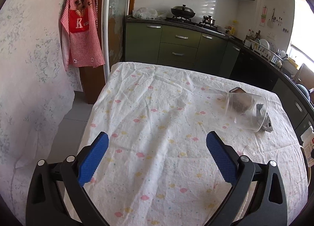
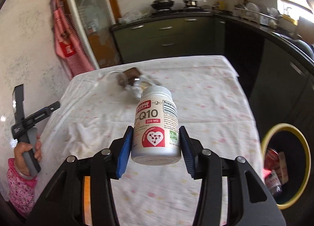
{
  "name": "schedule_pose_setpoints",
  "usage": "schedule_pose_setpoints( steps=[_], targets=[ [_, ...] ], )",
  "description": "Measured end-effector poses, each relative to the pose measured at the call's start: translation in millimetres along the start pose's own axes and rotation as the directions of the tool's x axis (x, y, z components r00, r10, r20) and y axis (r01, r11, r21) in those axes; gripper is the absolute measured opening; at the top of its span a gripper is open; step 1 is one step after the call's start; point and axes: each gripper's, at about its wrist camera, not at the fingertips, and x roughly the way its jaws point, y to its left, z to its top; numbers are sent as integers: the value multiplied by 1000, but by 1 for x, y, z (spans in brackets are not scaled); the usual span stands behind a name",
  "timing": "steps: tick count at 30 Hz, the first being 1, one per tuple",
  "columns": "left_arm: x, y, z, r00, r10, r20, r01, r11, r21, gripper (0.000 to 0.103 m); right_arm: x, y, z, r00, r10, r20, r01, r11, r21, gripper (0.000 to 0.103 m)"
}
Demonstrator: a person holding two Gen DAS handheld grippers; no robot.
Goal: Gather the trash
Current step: 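Carry the supplement bottle over the bin and open the right gripper, then move the left gripper to the clear plastic cup and close on its rim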
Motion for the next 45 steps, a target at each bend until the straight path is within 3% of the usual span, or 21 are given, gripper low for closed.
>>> schedule_pose_setpoints(
  steps=[3,7,10,11,12,13,15,17,19,28,35,40,45],
  targets=[
    [0,-5,-1,1000,8,-1,-8,1000,24,98,-7,-65,-13,990,-138,-16,138,983,119,45],
    [1,-9,-2,1000,14,-1,-14,999,44,98,-10,-143,-36,955,-288,-69,296,922,250,45],
    [3,-9,-2,1000,18,-7,-18,999,50,98,-5,-185,-56,929,-351,-119,370,874,314,45],
    [4,-10,-3,1000,20,-10,-19,998,52,98,-4,-200,-60,936,-323,-142,353,862,364,45],
    [5,-10,-3,1000,21,-13,-20,998,54,98,-6,-209,-63,941,-310,-132,337,858,387,45],
    [6,-10,-3,1000,21,-15,-21,998,57,98,-7,-214,-63,930,-345,-126,366,849,380,45],
    [6,-10,-3,1000,21,-14,-20,998,59,98,-4,-223,-63,883,-443,-154,468,812,348,50],
    [5,-12,-4,1000,21,-12,-20,998,65,98,-8,-235,-65,883,-445,-147,466,797,385,65],
    [6,-12,-4,1000,22,-11,-21,997,69,98,-14,-237,-65,873,-468,-136,481,784,393,65],
    [5,-20,-5,1000,17,-11,-16,995,100,98,-32,-211,-60,895,-439,-85,438,822,364,65],
    [-3,-35,-2,999,-26,-20,28,991,134,98,-36,-193,-58,905,-420,-63,416,846,334,65],
    [-11,-72,10,994,-102,-43,109,969,222,98,-42,-189,-60,913,-406,-45,397,853,340,65],
    [-1,-118,29,995,-80,-53,92,951,295,98,-44,-186,-61,921,-388,-35,376,860,345,65]
  ],
)
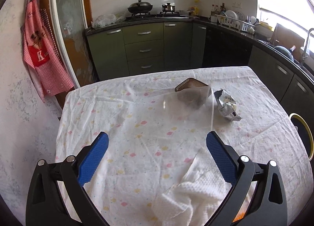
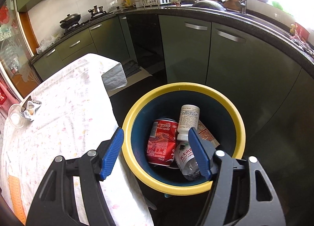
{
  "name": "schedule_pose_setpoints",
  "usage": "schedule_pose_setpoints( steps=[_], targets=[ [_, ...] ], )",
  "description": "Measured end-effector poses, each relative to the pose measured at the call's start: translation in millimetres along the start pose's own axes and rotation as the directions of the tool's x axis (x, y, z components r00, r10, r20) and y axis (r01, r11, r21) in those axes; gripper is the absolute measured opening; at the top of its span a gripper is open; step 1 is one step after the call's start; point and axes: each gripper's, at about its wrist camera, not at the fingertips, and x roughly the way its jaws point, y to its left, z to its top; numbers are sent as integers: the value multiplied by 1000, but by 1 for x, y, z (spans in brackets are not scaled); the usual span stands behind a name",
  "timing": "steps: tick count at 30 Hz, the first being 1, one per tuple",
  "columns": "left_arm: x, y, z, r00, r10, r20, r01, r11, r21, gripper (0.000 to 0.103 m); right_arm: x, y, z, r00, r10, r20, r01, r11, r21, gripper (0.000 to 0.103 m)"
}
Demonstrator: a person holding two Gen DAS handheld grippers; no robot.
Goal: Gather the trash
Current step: 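Move the left gripper to the clear plastic cup and close on its rim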
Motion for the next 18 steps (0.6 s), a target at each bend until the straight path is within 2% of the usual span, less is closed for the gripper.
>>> schedule_pose_setpoints(
  steps=[5,10,12,14,18],
  targets=[
    [21,-40,23,1000,13,-24,-11,997,74,98,2,-2,-1,1000,18,-7,-18,1000,8,65],
    [43,-54,36,997,-1,-77,4,999,45,98,2,-4,-1,999,31,-9,-31,999,16,65],
    [49,-53,38,996,8,-88,-5,999,34,91,2,-6,-1,999,35,-8,-34,999,20,65],
    [55,-49,40,994,20,-105,-18,1000,20,78,2,-7,-1,999,37,-8,-37,999,23,65],
    [65,-44,40,990,38,-134,-36,999,15,70,4,-8,-1,999,41,-12,-41,999,26,65]
  ],
)
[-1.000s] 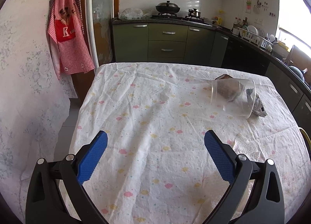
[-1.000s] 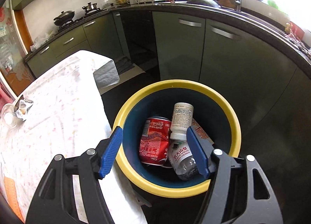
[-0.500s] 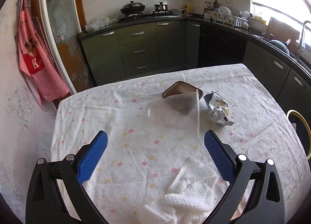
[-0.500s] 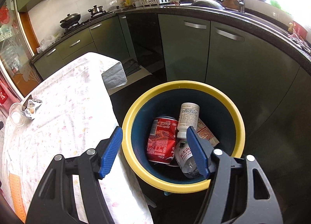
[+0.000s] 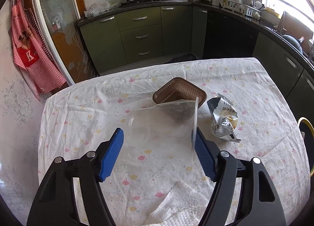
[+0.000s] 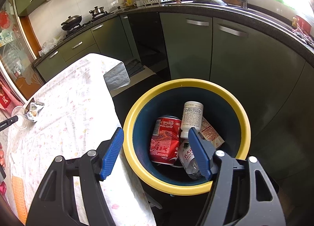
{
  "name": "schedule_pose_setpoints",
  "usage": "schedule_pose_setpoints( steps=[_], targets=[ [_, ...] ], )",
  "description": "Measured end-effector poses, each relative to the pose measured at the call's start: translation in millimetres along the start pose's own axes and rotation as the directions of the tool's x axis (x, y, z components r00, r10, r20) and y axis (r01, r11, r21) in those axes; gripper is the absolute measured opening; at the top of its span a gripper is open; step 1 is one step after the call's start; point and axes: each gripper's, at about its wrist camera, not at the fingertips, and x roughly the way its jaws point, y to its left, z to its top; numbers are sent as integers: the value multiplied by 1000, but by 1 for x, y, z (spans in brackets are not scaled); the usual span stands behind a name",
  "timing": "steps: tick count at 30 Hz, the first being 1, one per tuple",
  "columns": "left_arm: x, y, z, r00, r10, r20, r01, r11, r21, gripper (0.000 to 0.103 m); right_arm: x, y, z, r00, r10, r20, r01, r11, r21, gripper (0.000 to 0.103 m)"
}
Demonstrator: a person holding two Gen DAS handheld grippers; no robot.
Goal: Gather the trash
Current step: 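Move the left gripper to the clear plastic cup and close on its rim, then carry the plastic cup over the bin and open the left gripper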
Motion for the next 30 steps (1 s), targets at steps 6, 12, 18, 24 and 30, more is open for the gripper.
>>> schedule_pose_setpoints(
  steps=[6,12,18,24,30],
  targets=[
    [3,6,-3,1000,-7,-6,7,1000,17,42,1,3,0,1000,7,-6,-7,1000,-6,65],
    [-4,19,-10,1000,-7,14,7,999,50,11,2,6,0,1000,17,-8,-17,1000,-12,65],
    [-42,22,-13,994,-30,109,19,995,101,7,1,10,0,1000,24,-9,-24,999,-21,65],
    [-102,-11,-15,974,-140,178,106,977,186,7,-7,9,0,1000,13,3,-13,999,-38,65],
    [-138,-84,-19,939,-313,143,257,915,311,7,-27,-7,-5,1000,-4,26,5,999,-39,65]
  ],
)
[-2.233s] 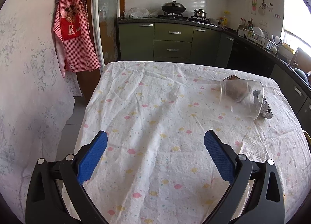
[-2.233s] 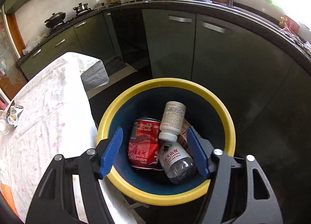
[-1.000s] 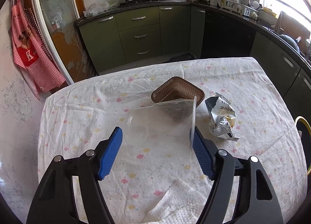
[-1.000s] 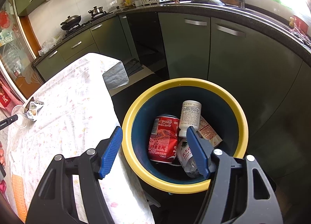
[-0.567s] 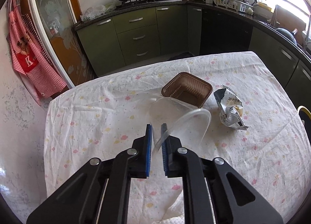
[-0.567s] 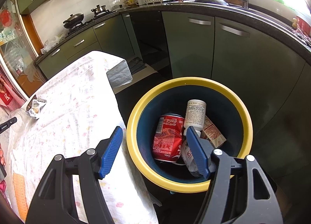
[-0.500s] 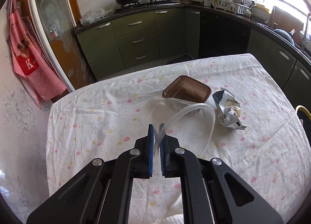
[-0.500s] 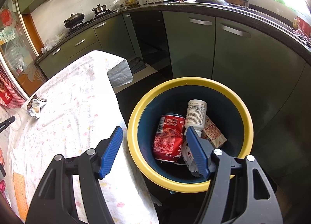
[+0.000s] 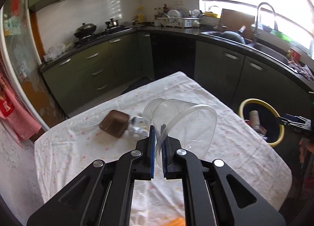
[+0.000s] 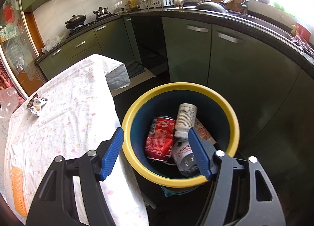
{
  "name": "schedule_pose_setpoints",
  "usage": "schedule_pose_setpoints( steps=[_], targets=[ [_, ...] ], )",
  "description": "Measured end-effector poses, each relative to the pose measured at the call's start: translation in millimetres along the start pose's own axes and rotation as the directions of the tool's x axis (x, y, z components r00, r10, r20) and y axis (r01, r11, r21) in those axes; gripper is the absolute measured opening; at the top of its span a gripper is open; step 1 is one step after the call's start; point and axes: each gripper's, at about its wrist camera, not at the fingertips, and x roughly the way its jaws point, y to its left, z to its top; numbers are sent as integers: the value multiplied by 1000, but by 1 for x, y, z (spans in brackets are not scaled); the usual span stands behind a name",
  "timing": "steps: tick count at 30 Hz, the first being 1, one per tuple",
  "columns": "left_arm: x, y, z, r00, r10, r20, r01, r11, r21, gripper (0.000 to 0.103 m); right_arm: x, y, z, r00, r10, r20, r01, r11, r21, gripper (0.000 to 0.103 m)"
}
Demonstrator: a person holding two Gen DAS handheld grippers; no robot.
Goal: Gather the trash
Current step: 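Carry the plastic cup over the bin and open the left gripper, then move the right gripper to the orange knitted sponge and close on its end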
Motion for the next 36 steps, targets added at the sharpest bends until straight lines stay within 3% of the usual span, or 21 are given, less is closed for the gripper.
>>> schedule_pose_setpoints(
  steps=[4,10,15,19,20,21,22,23,28,32,36],
  targets=[
    [14,-67,15,990,-135,-34,137,987,80,7,-15,-22,-4,1000,-10,27,9,999,32,65],
    [47,-177,35,951,-291,-108,308,929,205,7,-30,-59,-13,998,-42,48,38,996,87,65],
    [86,-252,51,926,-333,-180,370,895,249,7,-33,-84,-22,997,-57,45,51,991,126,65],
    [125,-291,56,918,-322,-233,376,892,251,7,-34,-97,-30,998,-57,39,50,987,152,66],
    [134,-299,57,916,-320,-242,376,895,241,9,-35,-100,-31,998,-58,38,52,986,156,67],
    [143,-305,58,913,-321,-250,377,899,223,19,-36,-102,-32,997,-61,38,54,986,158,67],
    [151,-309,58,911,-321,-260,378,901,212,28,-36,-103,-33,997,-64,39,57,985,160,67],
    [157,-313,58,910,-318,-266,376,904,204,45,-37,-104,-33,997,-66,41,59,985,161,67],
    [148,-302,61,910,-342,-234,384,909,164,49,-44,-105,-34,996,-65,61,54,985,164,67],
    [100,-260,64,920,-371,-123,386,914,126,58,-45,-94,-36,997,-50,62,41,989,141,67],
    [46,-201,50,939,-343,-8,343,937,63,72,-44,-73,-37,999,-11,53,6,995,98,67]
  ],
)
